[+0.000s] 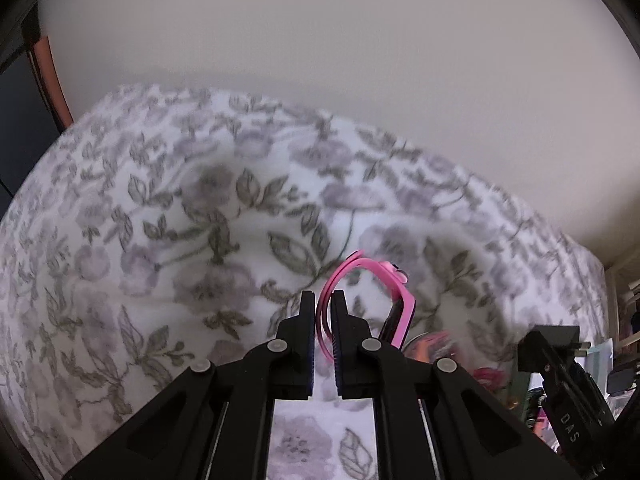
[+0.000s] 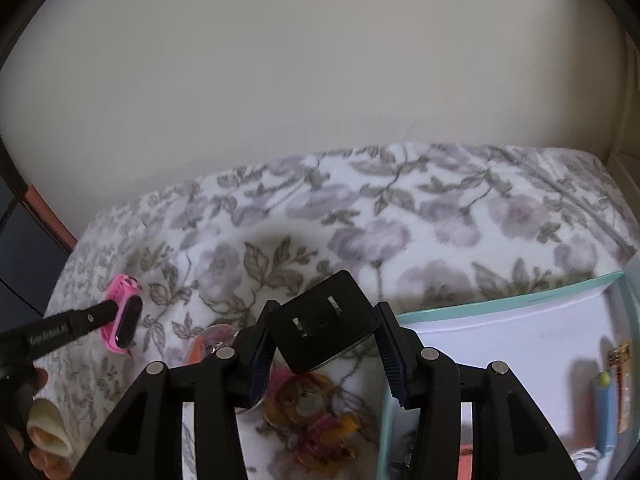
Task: Organize rigid objects
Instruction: 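Carry band and charger into the tray and open both grippers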
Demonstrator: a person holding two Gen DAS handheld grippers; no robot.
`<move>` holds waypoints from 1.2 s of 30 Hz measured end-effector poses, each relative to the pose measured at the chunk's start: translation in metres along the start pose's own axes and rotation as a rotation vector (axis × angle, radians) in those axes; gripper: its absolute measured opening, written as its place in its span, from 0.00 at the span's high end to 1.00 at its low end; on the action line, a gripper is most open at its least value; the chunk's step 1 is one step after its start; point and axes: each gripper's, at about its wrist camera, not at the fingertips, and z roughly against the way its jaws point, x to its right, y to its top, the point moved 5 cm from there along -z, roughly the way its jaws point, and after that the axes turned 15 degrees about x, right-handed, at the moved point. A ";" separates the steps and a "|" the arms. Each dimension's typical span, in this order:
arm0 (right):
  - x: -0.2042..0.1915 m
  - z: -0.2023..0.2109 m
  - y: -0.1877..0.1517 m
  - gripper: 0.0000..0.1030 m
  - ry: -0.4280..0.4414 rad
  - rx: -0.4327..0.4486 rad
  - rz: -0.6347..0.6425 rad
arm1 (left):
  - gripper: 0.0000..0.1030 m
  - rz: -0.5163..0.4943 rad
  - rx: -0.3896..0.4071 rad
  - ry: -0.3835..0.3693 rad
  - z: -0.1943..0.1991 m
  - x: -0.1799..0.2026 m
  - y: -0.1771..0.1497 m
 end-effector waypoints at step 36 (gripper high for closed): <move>0.166 0.058 -0.006 0.46 -0.238 -0.112 -0.005 | 0.91 -0.337 -0.119 -0.333 0.028 0.223 -0.111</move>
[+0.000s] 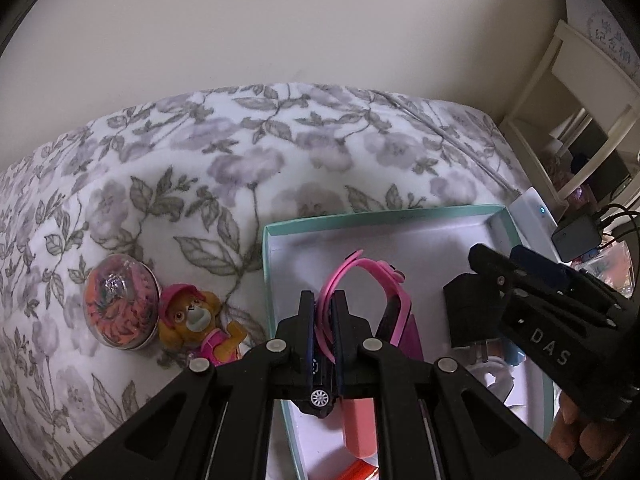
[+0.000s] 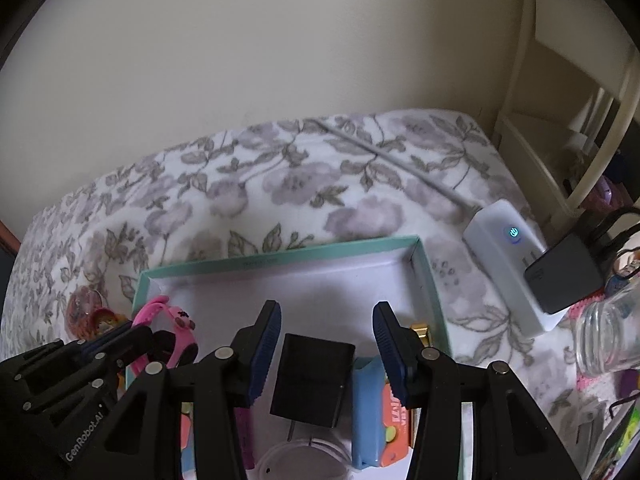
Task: Organize rigid objects
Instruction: 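Carry band and charger into the tray and open both grippers, then lower the left gripper around the clear bead jar while the right approaches the puppy figure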
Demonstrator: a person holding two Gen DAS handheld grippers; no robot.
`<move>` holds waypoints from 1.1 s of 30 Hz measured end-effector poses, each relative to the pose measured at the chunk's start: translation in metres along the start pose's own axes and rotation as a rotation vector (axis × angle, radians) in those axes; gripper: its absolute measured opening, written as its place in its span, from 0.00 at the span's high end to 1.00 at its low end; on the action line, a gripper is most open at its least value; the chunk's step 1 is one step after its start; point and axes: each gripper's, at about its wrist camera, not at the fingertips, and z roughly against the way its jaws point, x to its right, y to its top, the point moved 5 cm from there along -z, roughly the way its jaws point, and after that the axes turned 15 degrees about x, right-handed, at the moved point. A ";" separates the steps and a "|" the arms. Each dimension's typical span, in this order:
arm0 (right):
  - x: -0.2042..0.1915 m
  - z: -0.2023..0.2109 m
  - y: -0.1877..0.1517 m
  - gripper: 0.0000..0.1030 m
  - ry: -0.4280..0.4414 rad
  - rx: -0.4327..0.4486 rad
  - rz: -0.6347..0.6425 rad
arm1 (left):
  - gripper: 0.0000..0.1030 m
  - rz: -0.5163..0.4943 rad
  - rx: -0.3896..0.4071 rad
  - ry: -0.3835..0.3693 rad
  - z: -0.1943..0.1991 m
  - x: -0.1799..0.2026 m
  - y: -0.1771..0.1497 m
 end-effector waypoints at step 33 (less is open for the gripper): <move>-0.010 -0.003 0.001 0.00 0.004 0.025 -0.023 | 0.29 0.179 0.035 0.138 0.010 -0.093 0.023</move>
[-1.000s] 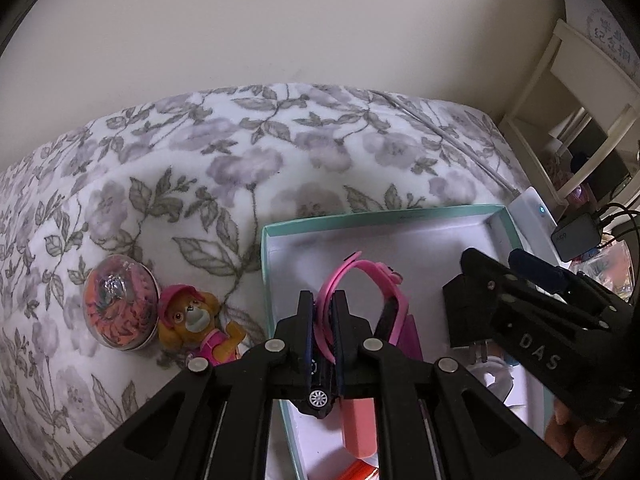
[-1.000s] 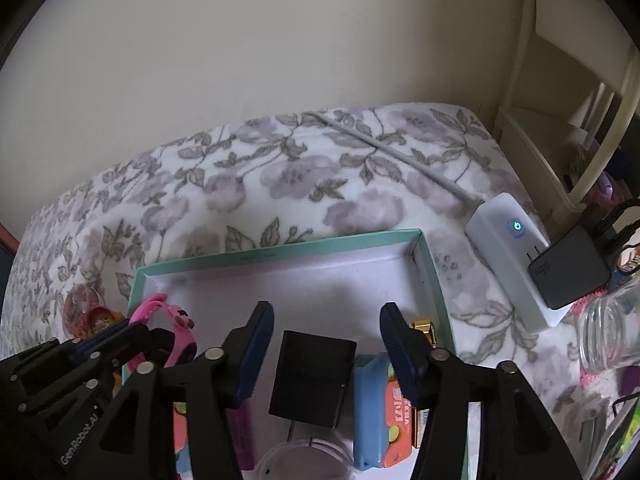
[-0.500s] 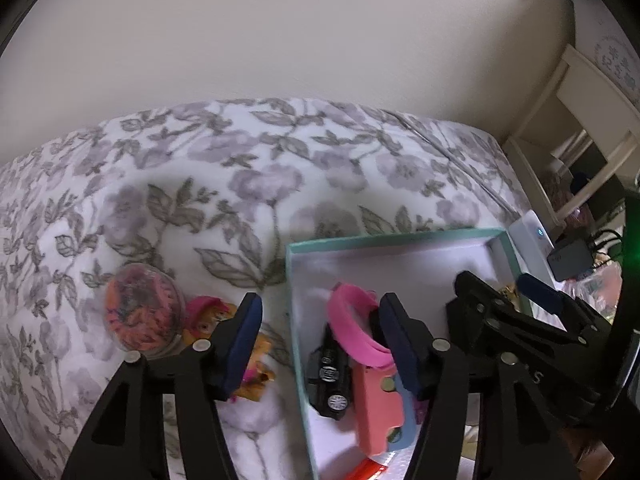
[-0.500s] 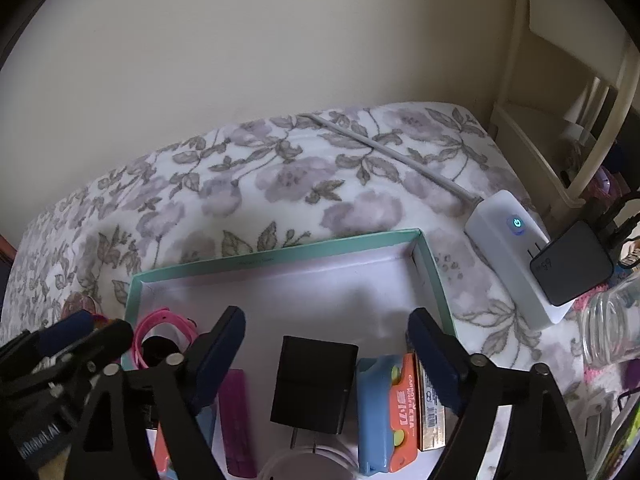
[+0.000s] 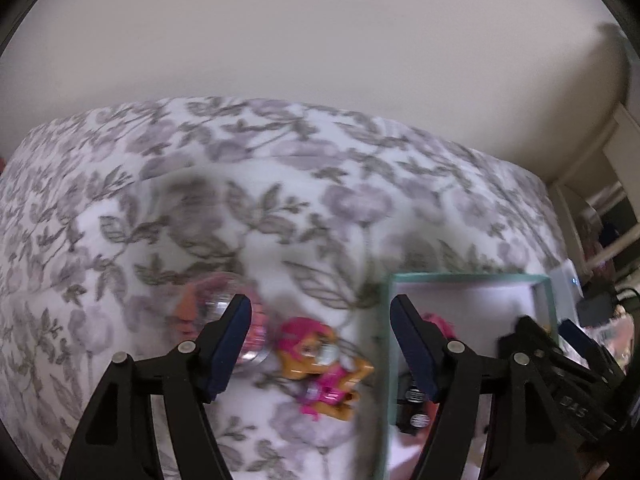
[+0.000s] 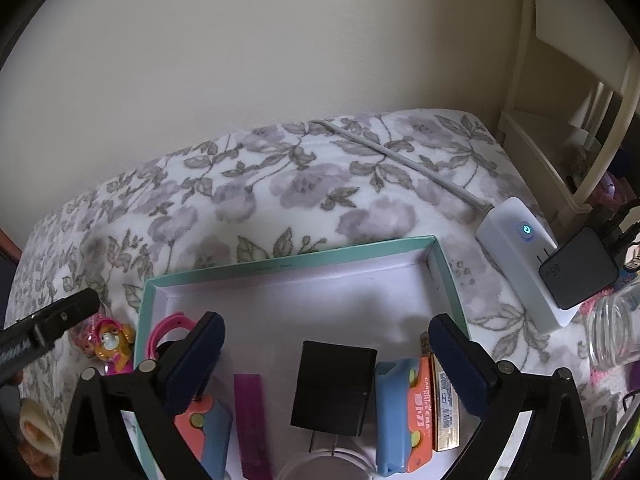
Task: Organize rigid objects
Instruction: 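Lower the left gripper around the clear bead jar while the right approaches the puppy figure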
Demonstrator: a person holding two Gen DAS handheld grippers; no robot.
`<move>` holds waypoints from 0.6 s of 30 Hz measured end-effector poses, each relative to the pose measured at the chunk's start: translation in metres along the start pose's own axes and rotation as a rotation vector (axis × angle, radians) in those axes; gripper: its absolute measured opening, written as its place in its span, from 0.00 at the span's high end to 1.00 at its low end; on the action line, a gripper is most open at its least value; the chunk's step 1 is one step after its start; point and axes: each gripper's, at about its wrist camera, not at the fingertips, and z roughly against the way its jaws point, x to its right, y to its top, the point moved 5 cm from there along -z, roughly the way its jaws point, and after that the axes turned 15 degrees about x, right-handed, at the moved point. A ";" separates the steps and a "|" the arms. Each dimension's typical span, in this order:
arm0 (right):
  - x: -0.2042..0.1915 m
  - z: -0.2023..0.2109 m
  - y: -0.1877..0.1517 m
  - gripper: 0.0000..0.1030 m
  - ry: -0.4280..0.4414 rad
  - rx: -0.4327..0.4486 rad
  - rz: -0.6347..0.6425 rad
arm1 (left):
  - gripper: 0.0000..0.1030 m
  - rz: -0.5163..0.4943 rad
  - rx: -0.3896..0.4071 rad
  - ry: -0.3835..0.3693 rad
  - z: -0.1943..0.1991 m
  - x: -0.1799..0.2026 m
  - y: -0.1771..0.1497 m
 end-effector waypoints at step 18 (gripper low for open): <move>-0.070 0.014 0.002 0.00 0.178 -0.006 0.060 | 0.29 0.112 -0.055 0.160 -0.009 -0.084 0.004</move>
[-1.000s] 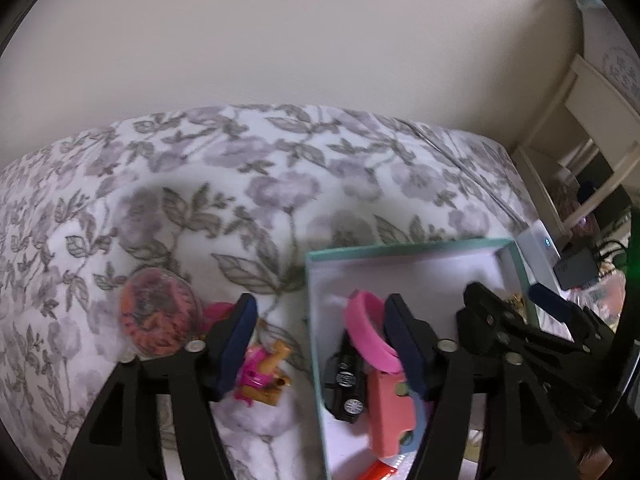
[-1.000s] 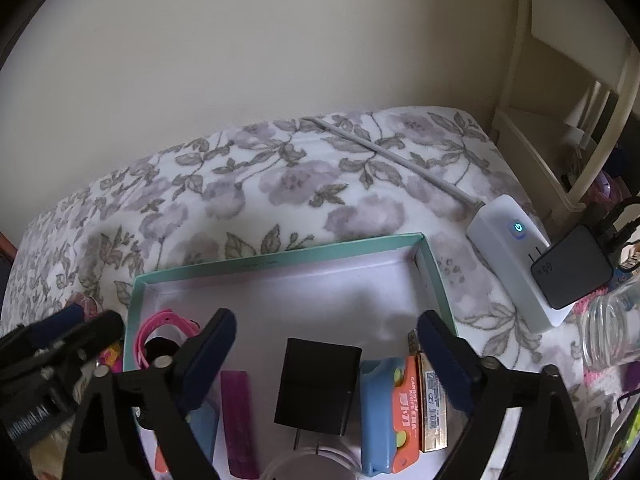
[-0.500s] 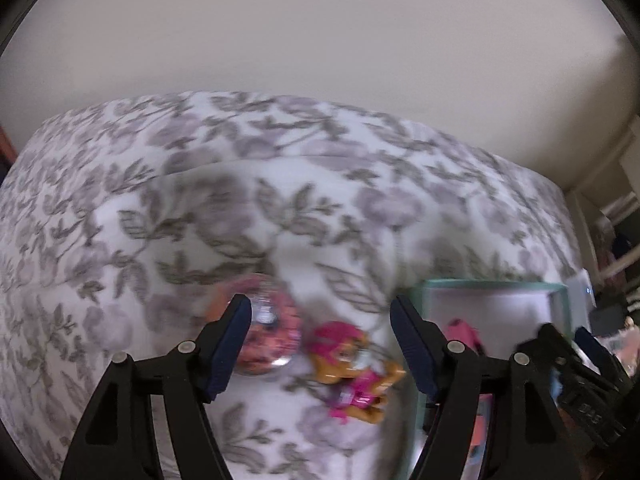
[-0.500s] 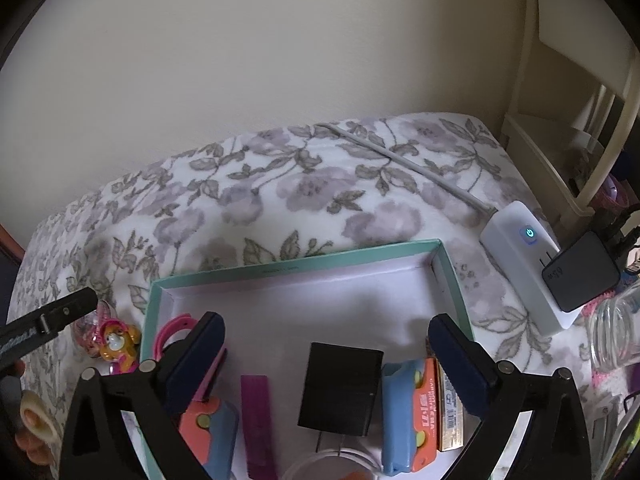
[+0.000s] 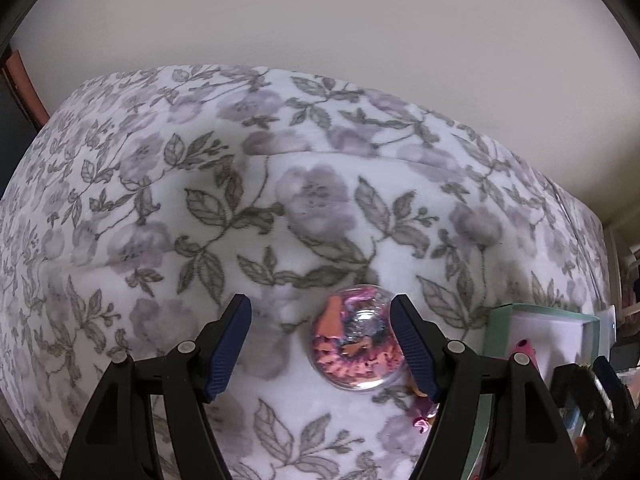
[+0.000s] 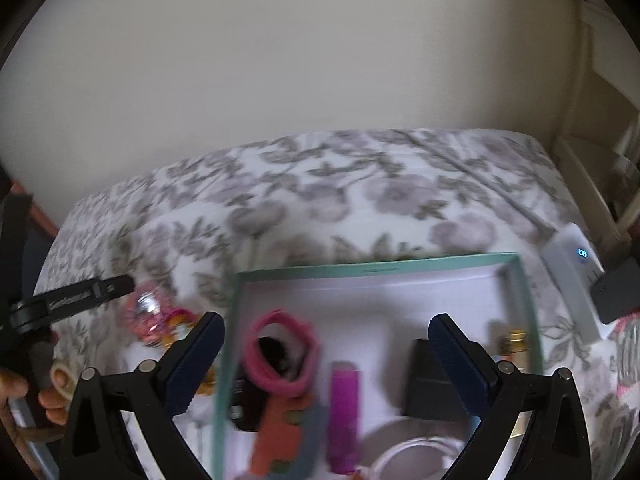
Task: Organize rigid objects
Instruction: 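Lower the left gripper around the clear bead jar while the right approaches the puppy figure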
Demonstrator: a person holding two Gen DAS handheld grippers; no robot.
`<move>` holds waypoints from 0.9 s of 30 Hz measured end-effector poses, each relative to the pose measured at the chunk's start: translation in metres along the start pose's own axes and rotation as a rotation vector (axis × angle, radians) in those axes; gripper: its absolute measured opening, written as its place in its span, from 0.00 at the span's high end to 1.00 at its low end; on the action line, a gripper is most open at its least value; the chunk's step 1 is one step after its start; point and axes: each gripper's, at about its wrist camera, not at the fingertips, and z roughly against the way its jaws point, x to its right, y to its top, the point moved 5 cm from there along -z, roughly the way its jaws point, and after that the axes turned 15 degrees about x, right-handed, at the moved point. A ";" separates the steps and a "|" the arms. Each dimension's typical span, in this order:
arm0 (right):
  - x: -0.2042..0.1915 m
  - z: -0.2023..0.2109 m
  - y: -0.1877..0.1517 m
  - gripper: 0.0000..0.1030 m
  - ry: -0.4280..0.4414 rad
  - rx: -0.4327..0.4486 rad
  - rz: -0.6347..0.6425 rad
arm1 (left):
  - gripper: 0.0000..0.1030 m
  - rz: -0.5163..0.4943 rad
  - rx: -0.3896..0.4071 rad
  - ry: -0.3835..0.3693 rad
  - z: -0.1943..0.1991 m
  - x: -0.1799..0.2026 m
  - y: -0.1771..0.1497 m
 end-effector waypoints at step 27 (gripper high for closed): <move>-0.047 -0.017 -0.022 0.00 0.073 -0.061 0.111 | 0.17 -0.062 -0.063 -0.005 -0.039 0.015 -0.032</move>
